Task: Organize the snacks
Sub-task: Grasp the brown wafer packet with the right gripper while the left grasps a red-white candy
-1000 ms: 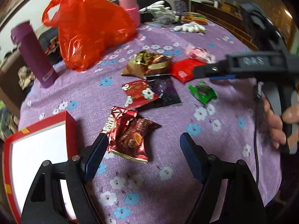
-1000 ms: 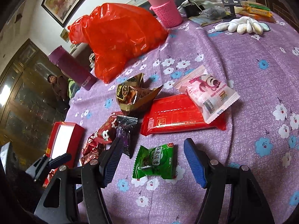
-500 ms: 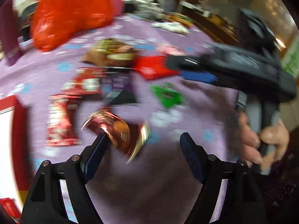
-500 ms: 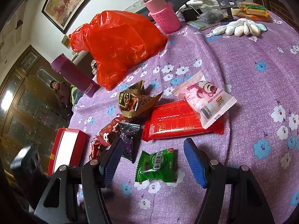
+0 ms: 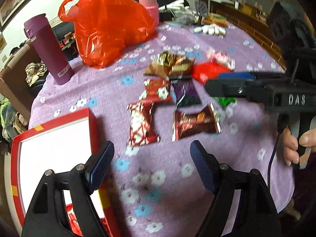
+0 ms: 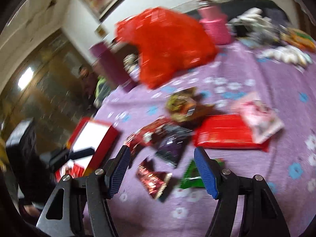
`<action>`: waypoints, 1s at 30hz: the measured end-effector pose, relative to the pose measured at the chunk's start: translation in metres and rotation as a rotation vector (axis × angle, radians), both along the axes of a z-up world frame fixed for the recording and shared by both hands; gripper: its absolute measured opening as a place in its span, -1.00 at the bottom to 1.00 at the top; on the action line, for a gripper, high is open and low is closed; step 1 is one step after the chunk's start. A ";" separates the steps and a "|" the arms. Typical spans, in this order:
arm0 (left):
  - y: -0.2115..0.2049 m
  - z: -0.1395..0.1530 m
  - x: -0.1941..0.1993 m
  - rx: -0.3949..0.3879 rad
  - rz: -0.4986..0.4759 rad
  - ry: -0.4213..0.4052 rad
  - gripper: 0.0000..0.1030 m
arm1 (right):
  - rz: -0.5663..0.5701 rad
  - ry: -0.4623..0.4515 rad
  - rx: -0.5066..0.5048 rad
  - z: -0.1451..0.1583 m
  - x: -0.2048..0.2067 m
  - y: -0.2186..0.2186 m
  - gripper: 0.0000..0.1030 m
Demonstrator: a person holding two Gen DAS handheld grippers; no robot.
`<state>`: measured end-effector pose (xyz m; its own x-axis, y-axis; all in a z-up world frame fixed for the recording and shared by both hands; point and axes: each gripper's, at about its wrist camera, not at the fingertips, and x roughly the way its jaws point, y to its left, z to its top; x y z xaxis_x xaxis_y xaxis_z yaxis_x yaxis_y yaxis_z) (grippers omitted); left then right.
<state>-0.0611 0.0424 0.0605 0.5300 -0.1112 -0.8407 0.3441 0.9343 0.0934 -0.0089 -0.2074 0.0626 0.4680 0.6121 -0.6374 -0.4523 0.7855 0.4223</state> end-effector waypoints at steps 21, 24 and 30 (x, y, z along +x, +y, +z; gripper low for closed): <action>0.008 0.008 -0.009 0.021 -0.014 -0.008 0.54 | 0.168 -0.071 -0.288 -0.044 -0.008 0.064 -0.36; -0.004 0.007 -0.001 0.030 -0.034 -0.003 0.54 | 0.131 -0.023 -0.265 -0.044 -0.002 0.050 -0.39; -0.025 -0.010 0.028 0.049 -0.041 0.051 0.54 | 0.038 0.060 -0.209 -0.042 0.014 0.023 -0.42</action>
